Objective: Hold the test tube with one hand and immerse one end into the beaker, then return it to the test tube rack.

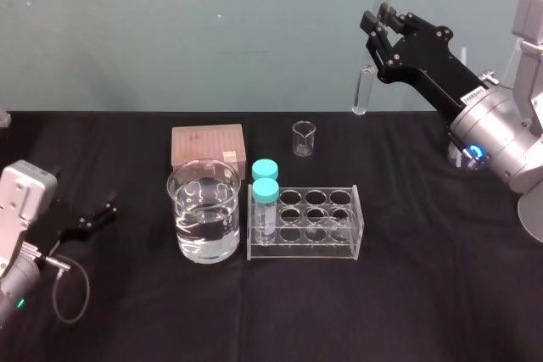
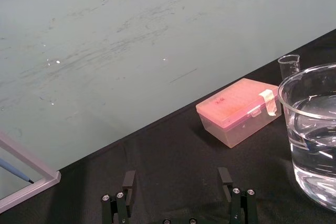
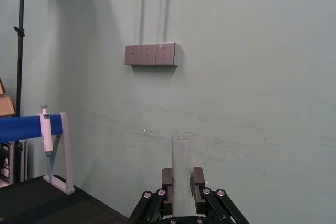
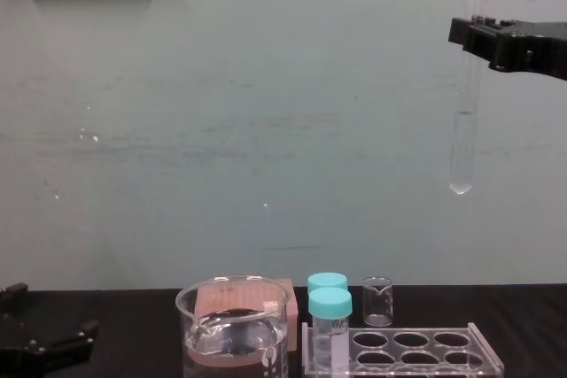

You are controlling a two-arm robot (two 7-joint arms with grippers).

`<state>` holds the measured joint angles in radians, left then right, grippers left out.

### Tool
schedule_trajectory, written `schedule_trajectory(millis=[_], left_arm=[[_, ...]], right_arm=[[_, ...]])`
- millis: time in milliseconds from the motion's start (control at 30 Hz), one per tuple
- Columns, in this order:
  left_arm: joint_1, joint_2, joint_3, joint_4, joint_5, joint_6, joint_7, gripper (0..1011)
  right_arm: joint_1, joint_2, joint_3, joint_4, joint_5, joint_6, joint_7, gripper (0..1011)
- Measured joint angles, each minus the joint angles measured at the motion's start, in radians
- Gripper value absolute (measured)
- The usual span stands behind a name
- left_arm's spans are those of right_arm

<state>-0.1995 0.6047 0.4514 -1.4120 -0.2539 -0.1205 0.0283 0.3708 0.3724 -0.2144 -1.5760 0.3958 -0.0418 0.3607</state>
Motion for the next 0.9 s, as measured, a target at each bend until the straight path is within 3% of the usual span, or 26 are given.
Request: schedule_trajectory(millis=[567, 800, 900], left_arm=[[0.000, 0.000, 0.000, 0.000, 0.000, 0.000, 0.000, 1000], [0.000, 0.000, 0.000, 0.000, 0.000, 0.000, 0.000, 1000], [0.000, 0.000, 0.000, 0.000, 0.000, 0.000, 0.000, 1000]], right_arm=[[0.002, -0.002, -0.006, 0.013, 0.003, 0.003, 0.003, 224], [0.057, -0.024, -0.054, 0.065, 0.013, -0.020, 0.063, 224], [0.104, -0.050, -0.095, 0.110, 0.022, -0.042, 0.107, 224]])
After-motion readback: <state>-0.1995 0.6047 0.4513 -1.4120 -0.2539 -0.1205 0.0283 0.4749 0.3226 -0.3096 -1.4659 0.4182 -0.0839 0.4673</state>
